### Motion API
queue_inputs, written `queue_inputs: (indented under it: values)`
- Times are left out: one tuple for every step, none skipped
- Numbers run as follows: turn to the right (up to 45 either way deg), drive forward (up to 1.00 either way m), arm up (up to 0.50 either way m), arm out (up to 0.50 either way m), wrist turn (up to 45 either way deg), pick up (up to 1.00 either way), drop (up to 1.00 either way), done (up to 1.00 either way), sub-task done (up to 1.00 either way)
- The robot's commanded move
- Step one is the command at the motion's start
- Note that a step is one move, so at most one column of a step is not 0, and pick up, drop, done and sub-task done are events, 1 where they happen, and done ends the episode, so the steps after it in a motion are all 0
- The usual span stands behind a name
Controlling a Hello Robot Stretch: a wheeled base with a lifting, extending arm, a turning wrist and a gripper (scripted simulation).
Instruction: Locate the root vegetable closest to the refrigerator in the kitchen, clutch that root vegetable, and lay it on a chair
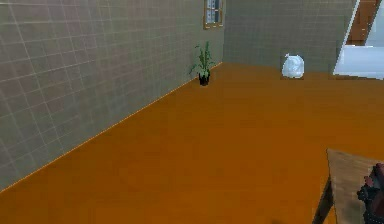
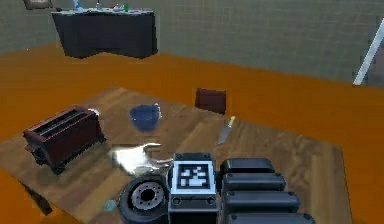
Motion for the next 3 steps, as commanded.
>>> queue_inputs:
  values:
    - [-6.0,0.0,0.0,0.0,0.0,0.0,0.0,0.0,0.0]
    - [0.0,0.25,0.0,0.0,0.0,0.0,0.0,0.0,0.0]
    - [45.0,0.0,0.0,0.0,0.0,0.0,0.0,0.0,0.0]
